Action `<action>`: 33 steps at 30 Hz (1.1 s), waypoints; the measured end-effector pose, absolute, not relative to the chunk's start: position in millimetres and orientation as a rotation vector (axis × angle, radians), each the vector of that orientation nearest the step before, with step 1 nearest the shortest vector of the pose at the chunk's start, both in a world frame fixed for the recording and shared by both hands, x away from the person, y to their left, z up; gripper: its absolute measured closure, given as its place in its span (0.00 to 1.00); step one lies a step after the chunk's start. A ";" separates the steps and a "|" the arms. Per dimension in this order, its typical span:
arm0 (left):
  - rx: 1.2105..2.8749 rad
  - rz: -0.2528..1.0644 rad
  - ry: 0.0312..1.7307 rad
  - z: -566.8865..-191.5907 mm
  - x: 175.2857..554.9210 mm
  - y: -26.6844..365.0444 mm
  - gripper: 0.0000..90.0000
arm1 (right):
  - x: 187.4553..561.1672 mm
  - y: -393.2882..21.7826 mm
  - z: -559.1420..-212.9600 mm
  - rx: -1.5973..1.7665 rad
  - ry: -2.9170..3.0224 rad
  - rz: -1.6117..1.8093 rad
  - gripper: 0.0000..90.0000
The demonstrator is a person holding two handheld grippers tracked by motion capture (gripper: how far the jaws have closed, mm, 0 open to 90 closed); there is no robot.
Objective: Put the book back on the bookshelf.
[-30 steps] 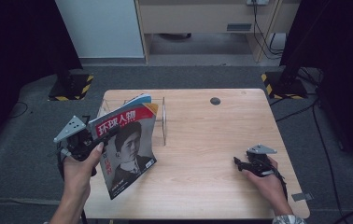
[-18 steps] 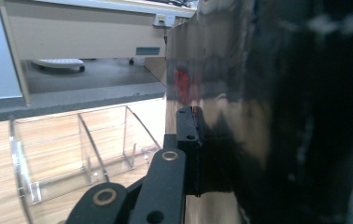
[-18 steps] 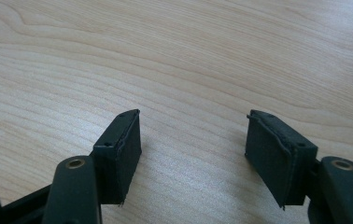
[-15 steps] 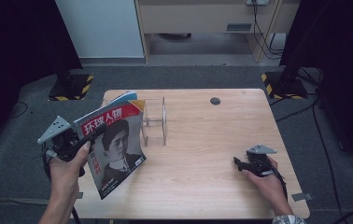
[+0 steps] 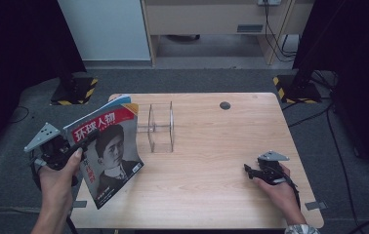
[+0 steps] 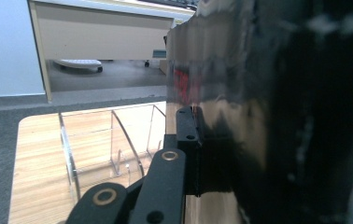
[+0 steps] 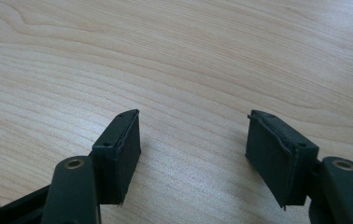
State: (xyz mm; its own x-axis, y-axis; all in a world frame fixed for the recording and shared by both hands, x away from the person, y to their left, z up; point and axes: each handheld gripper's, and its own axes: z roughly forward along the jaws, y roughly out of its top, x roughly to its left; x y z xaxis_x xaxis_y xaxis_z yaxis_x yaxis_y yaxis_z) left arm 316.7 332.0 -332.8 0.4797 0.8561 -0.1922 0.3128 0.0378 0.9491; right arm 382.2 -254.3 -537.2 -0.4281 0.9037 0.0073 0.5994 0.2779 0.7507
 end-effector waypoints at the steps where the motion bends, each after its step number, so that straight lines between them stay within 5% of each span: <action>1: 1.528 0.570 1.062 -332.7 316.0 333.9 0.96 | 382.2 -254.3 -537.2 1.353 2.131 0.969 0.39; 33: 1.504 0.661 1.138 -330.3 322.7 364.8 0.96 | 381.8 -253.5 -537.2 1.349 2.135 0.974 0.39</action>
State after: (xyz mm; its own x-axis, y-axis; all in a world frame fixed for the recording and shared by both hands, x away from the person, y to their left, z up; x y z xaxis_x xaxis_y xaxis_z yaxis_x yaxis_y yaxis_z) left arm 322.7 364.8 -330.3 0.3865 0.9072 -0.1660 0.3052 0.0440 0.9513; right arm 381.8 -253.5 -537.2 -0.4333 0.9012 0.0102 0.5983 0.2791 0.7511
